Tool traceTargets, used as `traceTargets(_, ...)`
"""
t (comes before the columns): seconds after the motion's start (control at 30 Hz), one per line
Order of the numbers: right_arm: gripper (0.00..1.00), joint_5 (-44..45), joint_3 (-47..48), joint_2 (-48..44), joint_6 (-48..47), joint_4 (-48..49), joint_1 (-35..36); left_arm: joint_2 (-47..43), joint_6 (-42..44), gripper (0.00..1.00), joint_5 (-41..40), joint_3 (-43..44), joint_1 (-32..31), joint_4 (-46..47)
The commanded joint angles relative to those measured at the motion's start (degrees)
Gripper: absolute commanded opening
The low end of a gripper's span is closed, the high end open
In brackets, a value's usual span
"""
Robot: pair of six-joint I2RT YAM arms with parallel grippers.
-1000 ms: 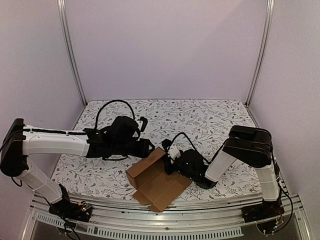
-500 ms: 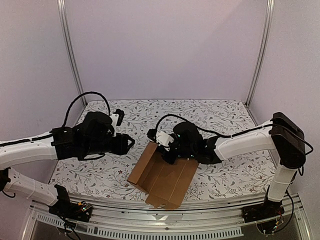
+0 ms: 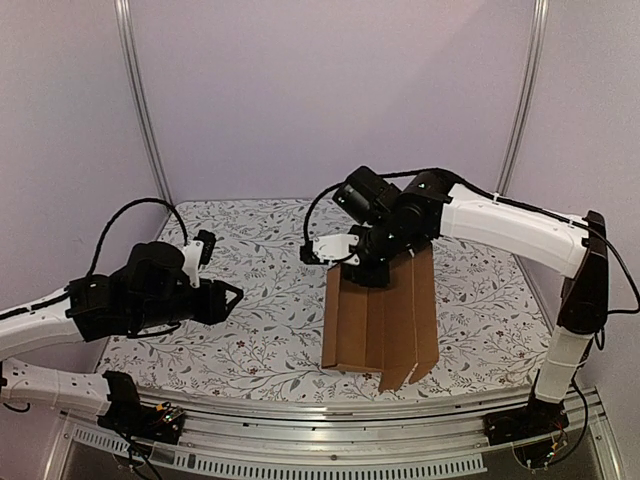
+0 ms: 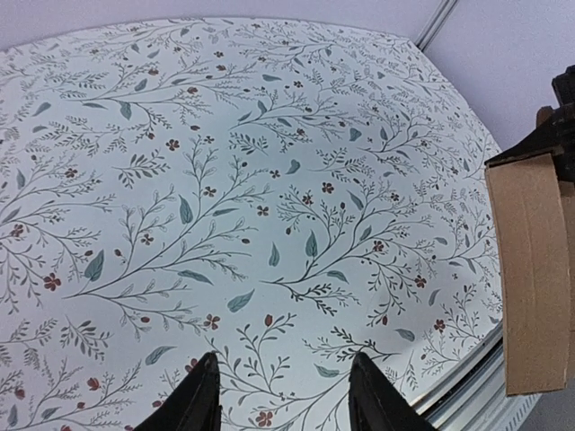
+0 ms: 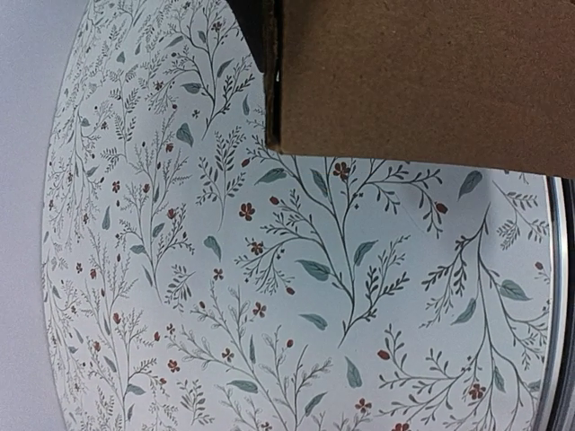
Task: Fold the paper box
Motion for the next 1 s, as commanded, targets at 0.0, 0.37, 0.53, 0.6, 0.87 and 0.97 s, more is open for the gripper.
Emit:
traceTargets(0.0,0.00,4.26,6.25,6.41,-3.43,-23.84,-0.47,-1.88,-0.77,0.47,2.07,-2.40,-0.47,-0.15)
traceTargets(0.37,0.06,8.05,10.61,17.63,-1.62,-30.62,-2.09,-2.78,-0.50,0.47,4.67,-4.31,-0.48,2.80)
traceTargets(0.53,0.11,9.54,12.56,22.40,-2.40,-32.14,-2.11,-1.87,0.03,0.47,4.26,-4.61,-0.48,2.99)
traceTargets(0.6,0.15,9.57,12.60,23.35,-3.14,-31.63,-2.00,-1.60,0.38,0.47,4.10,-4.54,-0.48,3.23)
traceTargets(0.87,0.29,10.71,12.46,25.18,-4.26,-29.52,-2.03,-0.65,0.72,0.47,3.67,-3.78,-0.48,3.06)
traceTargets(0.97,0.36,12.69,12.79,24.21,-3.62,-28.71,-1.89,-0.51,0.73,0.48,3.31,-3.69,-0.48,2.83)
